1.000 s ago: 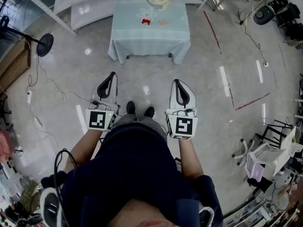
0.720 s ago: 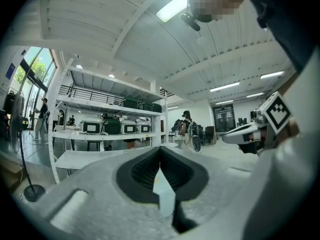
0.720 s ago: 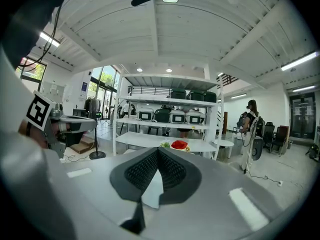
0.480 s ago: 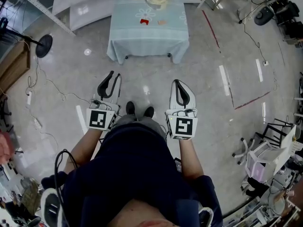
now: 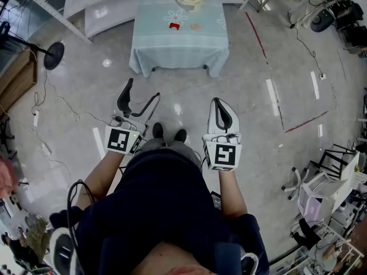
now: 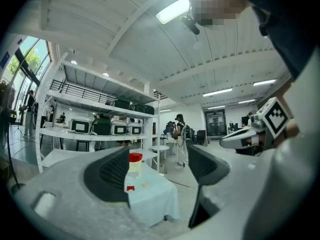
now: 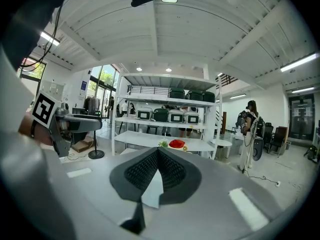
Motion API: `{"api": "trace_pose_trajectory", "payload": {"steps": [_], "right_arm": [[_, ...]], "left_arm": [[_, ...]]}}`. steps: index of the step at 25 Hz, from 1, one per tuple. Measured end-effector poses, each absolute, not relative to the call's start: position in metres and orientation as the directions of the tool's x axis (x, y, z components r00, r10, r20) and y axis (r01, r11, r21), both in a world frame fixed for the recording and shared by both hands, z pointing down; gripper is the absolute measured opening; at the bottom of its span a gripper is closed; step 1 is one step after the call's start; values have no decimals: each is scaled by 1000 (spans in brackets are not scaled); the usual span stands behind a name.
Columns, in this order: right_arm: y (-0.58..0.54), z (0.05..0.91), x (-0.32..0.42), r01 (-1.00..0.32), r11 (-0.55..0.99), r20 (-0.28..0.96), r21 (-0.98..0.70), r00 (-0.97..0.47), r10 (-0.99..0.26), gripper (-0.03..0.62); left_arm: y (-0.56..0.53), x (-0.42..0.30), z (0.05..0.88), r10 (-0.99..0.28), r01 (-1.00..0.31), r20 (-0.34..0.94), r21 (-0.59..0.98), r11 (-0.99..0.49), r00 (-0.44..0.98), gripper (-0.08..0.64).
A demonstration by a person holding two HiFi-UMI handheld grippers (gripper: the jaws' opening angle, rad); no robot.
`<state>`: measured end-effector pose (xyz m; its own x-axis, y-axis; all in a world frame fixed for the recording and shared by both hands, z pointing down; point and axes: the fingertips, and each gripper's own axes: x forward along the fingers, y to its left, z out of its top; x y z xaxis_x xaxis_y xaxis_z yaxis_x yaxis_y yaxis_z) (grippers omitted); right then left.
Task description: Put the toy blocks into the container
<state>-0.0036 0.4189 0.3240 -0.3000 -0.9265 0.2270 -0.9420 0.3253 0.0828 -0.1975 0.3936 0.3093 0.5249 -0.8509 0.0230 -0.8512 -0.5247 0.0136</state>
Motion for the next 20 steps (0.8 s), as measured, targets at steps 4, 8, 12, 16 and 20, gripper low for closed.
{"api": "trace_pose_trajectory", "payload": {"steps": [4,8,12,16,20], "right_arm": [[423,329,14,-942,327,213,75,-306,-928,-5],[420,329,24,-939,338,230,57,-317,-920,-5],[414,324,33,-936,348,214,57,-329,-920,-4],[414,325,46,-934,350,228,65,-328,-917,-4],[410,331,61,-936,345,231,68,-321,-918,-5]], "left_arm": [[392,-175,314,-834,-835,32,-6,-551,550,450],[382,-169,313,-837,-838,45,-7,-546,545,469],[365,-168,308,-853,-854,44,-22,-521,519,469],[344,-165,308,-863,-863,53,-29,-504,502,469],[316,-157,314,-875,-874,54,-47,-484,481,469]]}}
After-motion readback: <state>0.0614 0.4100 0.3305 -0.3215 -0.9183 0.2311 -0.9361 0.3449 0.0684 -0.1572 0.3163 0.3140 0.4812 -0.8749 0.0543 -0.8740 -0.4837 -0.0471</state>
